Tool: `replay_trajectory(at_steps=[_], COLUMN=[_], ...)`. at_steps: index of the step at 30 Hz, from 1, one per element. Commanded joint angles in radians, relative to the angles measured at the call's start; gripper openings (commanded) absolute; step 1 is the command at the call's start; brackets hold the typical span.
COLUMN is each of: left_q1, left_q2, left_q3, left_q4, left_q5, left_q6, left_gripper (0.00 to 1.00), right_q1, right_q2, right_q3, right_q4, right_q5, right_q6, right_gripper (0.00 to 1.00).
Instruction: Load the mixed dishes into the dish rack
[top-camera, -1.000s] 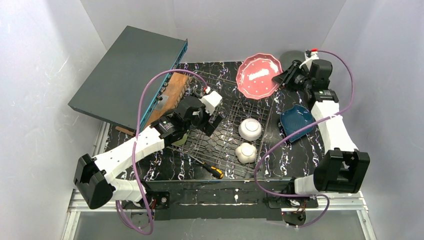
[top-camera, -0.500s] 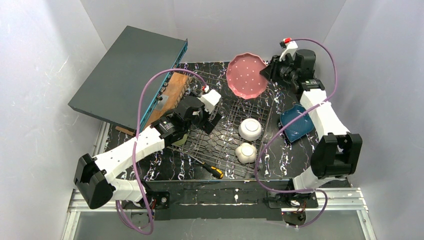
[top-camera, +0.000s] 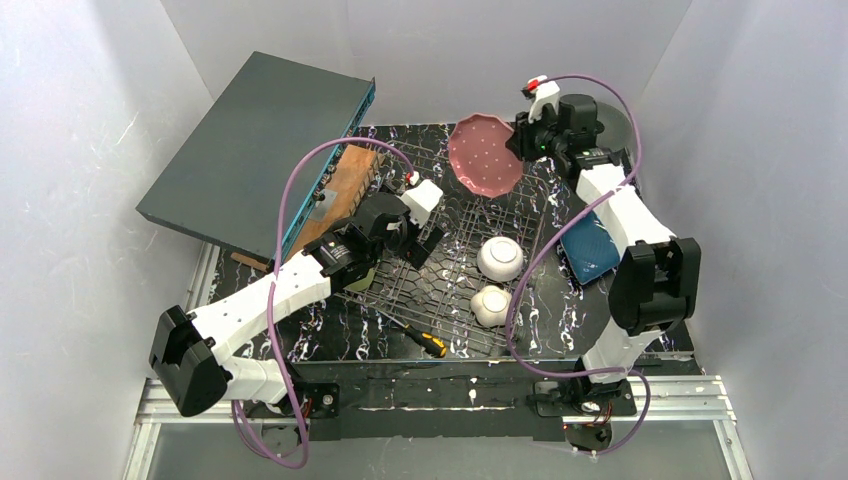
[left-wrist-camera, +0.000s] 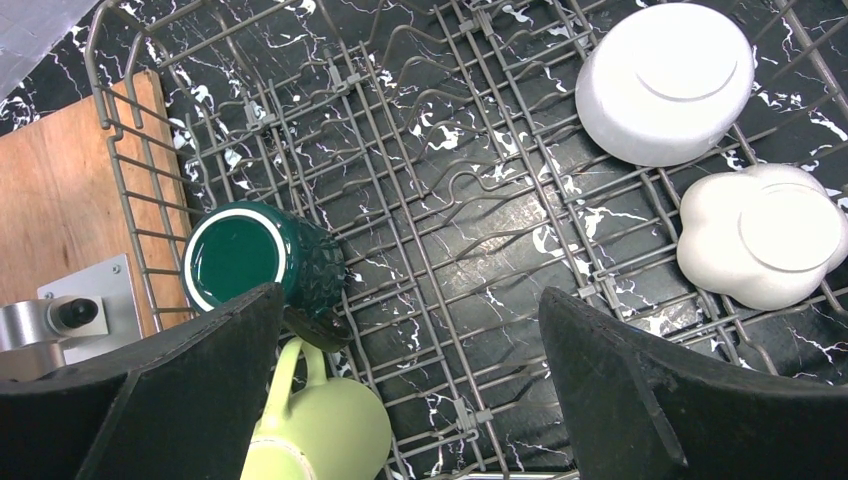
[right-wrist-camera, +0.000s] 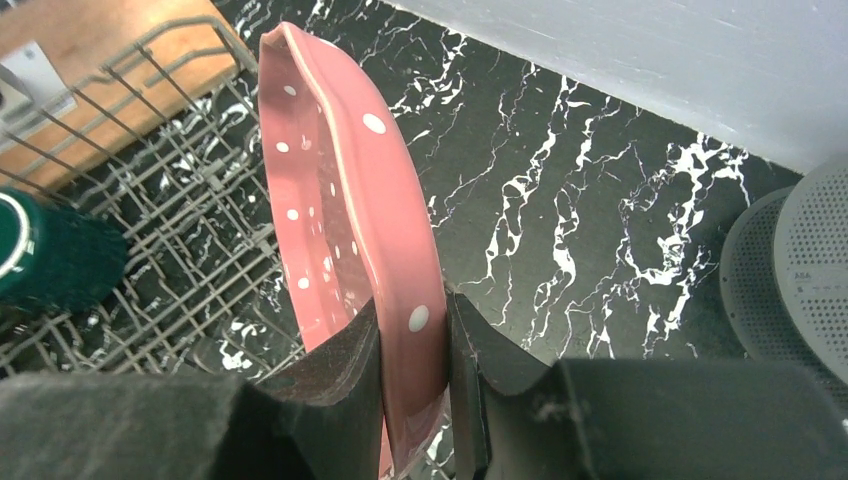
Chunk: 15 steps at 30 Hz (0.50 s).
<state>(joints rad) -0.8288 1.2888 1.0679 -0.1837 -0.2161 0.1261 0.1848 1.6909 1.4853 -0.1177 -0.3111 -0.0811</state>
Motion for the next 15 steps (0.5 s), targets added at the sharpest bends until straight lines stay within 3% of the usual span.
replay_trajectory(at_steps=[1, 15], left_q1=[-0.004, -0.004], left_q2=[0.004, 0.008], left_q3=[0.000, 0.006], left_q4=[-0.001, -0.010], left_q5=[-0.026, -0.019], left_q6=[-0.004, -0.008], left_gripper=[0.99, 0.99], right_q1=[0.069, 0.214], right_q2=[-0.026, 0.017], right_q3=[0.079, 0.031], right_q4=[0.151, 0.190], right_q5=[0.071, 0.236], right_q6=[-0.115, -0.448], right_gripper=[0.01, 0.01])
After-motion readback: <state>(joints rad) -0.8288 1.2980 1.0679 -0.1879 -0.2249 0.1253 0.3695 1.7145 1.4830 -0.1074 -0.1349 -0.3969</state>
